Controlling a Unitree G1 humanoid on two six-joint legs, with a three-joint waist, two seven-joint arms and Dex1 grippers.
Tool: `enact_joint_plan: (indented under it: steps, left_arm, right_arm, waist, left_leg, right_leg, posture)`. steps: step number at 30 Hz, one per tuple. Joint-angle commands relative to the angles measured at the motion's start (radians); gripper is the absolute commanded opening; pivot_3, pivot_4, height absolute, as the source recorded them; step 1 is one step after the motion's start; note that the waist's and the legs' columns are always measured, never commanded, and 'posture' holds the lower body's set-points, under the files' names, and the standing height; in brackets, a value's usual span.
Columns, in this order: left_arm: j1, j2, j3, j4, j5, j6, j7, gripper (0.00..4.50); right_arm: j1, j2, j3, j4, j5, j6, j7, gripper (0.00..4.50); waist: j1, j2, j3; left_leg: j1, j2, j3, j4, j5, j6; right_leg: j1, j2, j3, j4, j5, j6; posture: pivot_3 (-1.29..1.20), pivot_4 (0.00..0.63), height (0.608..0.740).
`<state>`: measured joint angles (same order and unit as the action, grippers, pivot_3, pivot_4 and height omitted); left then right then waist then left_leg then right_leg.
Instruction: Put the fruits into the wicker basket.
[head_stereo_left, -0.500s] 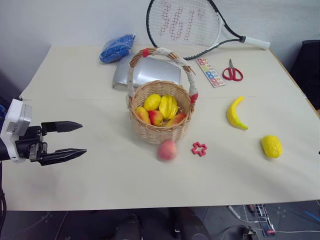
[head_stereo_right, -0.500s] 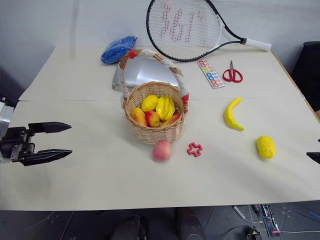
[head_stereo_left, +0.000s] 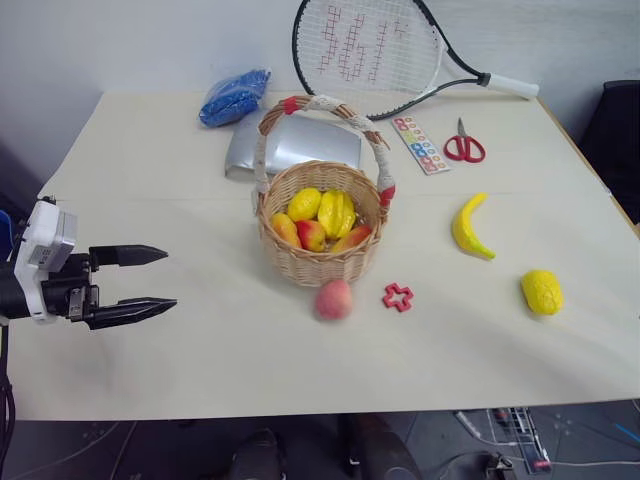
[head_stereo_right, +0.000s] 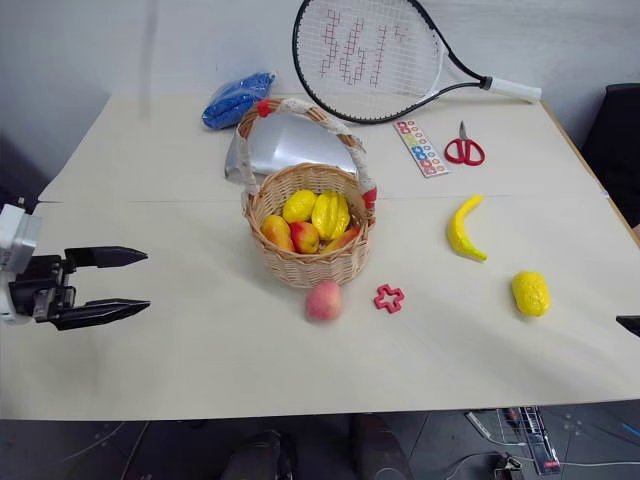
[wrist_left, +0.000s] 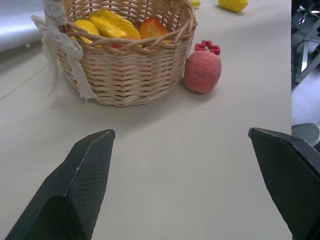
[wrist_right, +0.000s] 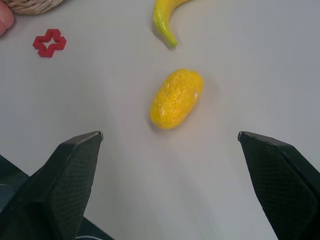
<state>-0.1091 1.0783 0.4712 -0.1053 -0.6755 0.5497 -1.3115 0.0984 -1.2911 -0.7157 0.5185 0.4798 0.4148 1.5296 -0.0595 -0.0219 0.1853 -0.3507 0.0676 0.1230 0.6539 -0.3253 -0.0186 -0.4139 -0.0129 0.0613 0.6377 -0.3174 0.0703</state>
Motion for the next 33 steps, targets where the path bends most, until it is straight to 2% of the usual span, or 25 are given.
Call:
enact_joint_plan:
  steps: [1,11,13,16,20,23,25,29,33]
  left_arm:
    - [-0.018,0.007,0.006,0.009,0.005,-0.014,0.002,4.50]
    - [-0.094,-0.010,-0.050,0.032,0.009,-0.013,0.033,4.50]
    - [-0.109,-0.013,-0.063,0.010,-0.021,0.013,0.023,4.50]
    - [-0.139,-0.017,-0.121,-0.043,-0.066,0.045,-0.029,4.50]
    - [-0.223,-0.036,-0.214,-0.112,-0.099,0.078,-0.050,4.50]
    - [-0.283,-0.060,-0.278,-0.163,-0.113,0.098,-0.054,4.50]
    - [-0.300,-0.065,-0.300,-0.179,-0.113,0.100,-0.063,4.50]
    - [-0.344,-0.100,-0.363,-0.223,-0.113,0.105,-0.056,4.50]
    - [-0.363,-0.133,-0.386,-0.226,-0.092,0.091,-0.037,4.50]
  right_arm:
    - [-0.003,0.001,-0.022,-0.004,-0.004,-0.013,0.001,4.49]
    - [0.005,0.015,-0.048,-0.054,-0.003,0.012,-0.045,4.49]
    - [0.031,0.037,-0.061,-0.132,0.009,0.033,-0.051,4.49]
    - [0.098,0.074,-0.088,-0.356,0.100,0.190,-0.022,4.49]
    - [0.100,0.160,-0.058,-0.668,0.214,0.302,-0.122,4.49]
    - [0.063,0.270,0.066,-0.912,0.245,0.321,-0.292,4.49]
    - [0.051,0.310,0.126,-0.985,0.224,0.311,-0.363,4.49]
    - [-0.062,0.571,0.473,-1.145,0.051,0.299,-0.757,4.49]
    - [-0.117,0.741,0.674,-1.126,-0.128,0.256,-0.974,4.49]
  waist:
    - [0.000,0.000,0.000]
    - [0.001,0.000,0.000]
    - [0.001,0.000,0.000]
    - [0.002,0.000,0.000]
    - [0.003,0.000,0.000]
    - [0.003,-0.001,0.000]
    - [0.003,-0.001,0.000]
    - [0.001,-0.005,-0.001]
    - [0.002,-0.005,-0.001]
  left_leg:
    - [0.000,0.000,0.000,0.000,0.000,0.000]
    - [0.000,0.000,0.000,0.003,0.000,0.000]
    - [0.000,0.000,0.000,0.004,0.000,-0.001]
    - [0.000,0.001,-0.001,0.005,0.000,-0.001]
    - [-0.001,0.001,-0.002,0.006,0.001,-0.003]
    - [-0.001,0.001,-0.005,0.007,0.002,-0.005]
    - [-0.002,0.001,-0.006,0.008,0.002,-0.006]
    - [-0.002,0.001,-0.006,0.009,0.002,-0.006]
    - [-0.005,-0.001,-0.004,0.010,0.003,-0.006]
  right_leg:
    - [0.000,0.000,0.000,0.000,0.000,0.000]
    - [0.000,0.001,0.000,0.003,0.000,0.000]
    - [0.000,0.001,0.000,0.004,0.000,0.000]
    - [0.000,0.002,0.000,0.006,0.000,0.000]
    - [0.000,0.002,0.000,0.008,0.000,0.000]
    - [0.001,0.003,0.000,0.010,0.000,0.000]
    - [0.000,0.004,0.000,0.010,0.000,0.000]
    - [0.000,0.004,0.000,0.011,-0.001,0.001]
    - [-0.006,0.002,0.002,0.017,-0.003,0.000]
  posture:
    - [0.00,0.150,0.740]
    - [0.00,0.150,0.740]
    - [0.00,0.150,0.740]
    - [0.00,0.150,0.740]
    - [0.00,0.150,0.740]
    - [0.00,0.150,0.740]
    - [0.00,0.150,0.740]
    - [0.00,0.150,0.740]
    - [0.00,0.150,0.740]
